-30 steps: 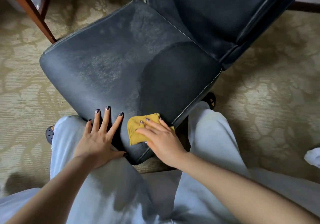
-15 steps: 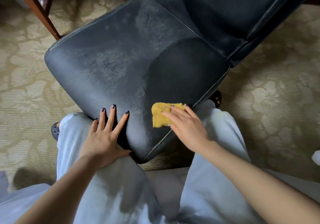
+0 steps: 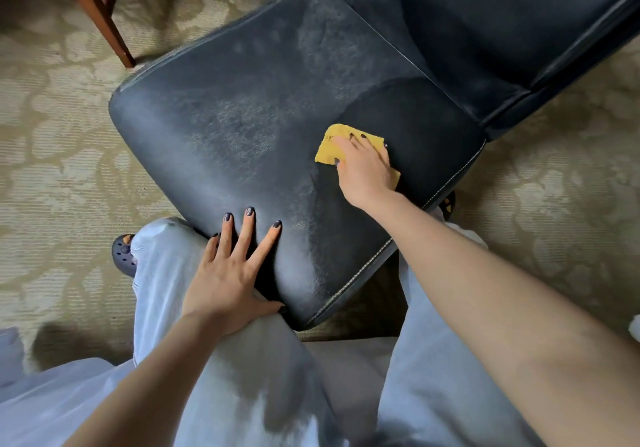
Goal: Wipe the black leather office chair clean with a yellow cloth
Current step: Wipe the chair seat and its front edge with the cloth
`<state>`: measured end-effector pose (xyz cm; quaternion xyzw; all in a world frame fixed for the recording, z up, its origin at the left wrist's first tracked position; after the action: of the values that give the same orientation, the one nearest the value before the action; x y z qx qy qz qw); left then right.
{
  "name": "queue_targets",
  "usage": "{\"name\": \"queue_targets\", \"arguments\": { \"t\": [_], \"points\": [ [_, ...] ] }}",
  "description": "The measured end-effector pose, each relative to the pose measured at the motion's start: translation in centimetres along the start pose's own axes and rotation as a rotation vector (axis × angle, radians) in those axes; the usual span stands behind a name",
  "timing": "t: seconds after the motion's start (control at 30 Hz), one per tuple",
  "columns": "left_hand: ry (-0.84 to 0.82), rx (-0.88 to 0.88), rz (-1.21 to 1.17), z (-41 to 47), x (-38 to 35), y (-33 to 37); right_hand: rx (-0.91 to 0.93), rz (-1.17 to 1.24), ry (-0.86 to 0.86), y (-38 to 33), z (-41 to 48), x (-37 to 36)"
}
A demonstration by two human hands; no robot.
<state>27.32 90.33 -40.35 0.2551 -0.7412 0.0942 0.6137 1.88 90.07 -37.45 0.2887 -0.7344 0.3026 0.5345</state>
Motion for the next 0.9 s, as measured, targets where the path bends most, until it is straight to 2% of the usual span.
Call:
{"name": "queue_targets", "arguments": {
  "t": [0.33, 0.43, 0.57, 0.9],
  "points": [
    [0.005, 0.084, -0.184, 0.1, 1.1, 0.4, 0.383, 0.044, -0.006, -2.5, -8.3, -2.9],
    [-0.007, 0.095, -0.184, 0.0, 1.3, 0.5, 0.461, 0.072, 0.036, -2.2, -10.8, -3.6],
    [-0.015, 0.095, -0.209, 0.0, 1.6, 0.6, 0.535, 0.040, 0.007, -1.5, -13.6, -4.3],
    [-0.087, 0.085, -0.164, -0.1, 1.3, 0.2, 0.903, -0.080, -0.012, 2.6, -18.5, -7.4]
  ]
}}
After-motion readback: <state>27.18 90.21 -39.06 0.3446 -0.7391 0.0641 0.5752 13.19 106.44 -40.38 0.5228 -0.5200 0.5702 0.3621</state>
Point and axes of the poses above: each hand's wrist, its own z-axis towards the middle knuckle, its own x-axis out of the back of the hand, y = z × x, the point moved 2 cm from there along z, towards the middle knuckle, and after that the axes turned 9 degrees about -x, right-handed, at the moved point
